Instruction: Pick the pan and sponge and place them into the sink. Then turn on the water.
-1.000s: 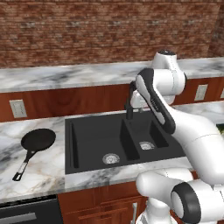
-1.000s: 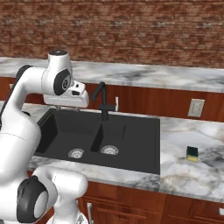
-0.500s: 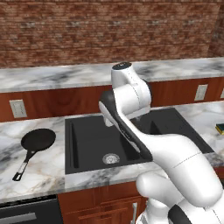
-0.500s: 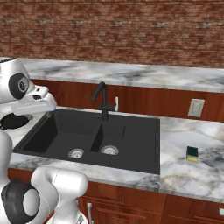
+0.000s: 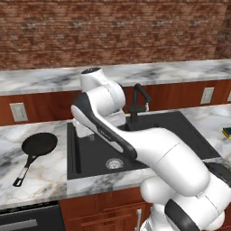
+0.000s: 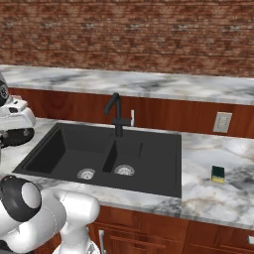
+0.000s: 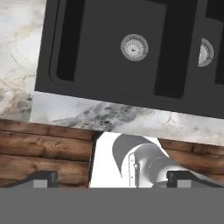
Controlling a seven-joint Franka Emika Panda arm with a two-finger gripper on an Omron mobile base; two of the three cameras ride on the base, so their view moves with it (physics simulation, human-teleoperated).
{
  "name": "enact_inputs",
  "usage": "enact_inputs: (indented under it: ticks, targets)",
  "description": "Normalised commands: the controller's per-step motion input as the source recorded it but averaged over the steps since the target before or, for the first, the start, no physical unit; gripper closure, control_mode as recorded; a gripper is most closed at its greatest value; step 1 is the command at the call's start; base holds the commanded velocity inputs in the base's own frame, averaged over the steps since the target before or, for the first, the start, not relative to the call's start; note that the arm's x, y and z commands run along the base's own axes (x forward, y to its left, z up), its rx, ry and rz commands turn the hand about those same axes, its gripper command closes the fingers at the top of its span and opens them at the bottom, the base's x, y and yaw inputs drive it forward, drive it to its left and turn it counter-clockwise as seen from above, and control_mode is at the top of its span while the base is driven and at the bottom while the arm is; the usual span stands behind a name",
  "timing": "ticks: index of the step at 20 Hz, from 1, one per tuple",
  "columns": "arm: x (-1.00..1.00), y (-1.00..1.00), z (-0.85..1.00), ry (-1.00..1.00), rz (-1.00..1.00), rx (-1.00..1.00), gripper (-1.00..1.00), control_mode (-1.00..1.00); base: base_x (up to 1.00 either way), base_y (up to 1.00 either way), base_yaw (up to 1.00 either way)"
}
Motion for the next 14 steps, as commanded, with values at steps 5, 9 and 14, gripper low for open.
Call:
enact_inputs:
  ticks: [5, 9, 14]
  targets:
    - [0.00, 1.00, -0.15, 0.33, 0.00, 0.05, -1.00, -1.00, 0.00, 0.00, 0.00]
    - [0.00, 1.00, -0.40, 0.23, -0.01, 0.06, -1.00, -1.00, 0.00, 0.00, 0.00]
    - [0.08, 0.89, -0.34, 0.05, -0.07, 0.00, -1.00, -1.00, 0.00, 0.00, 0.00]
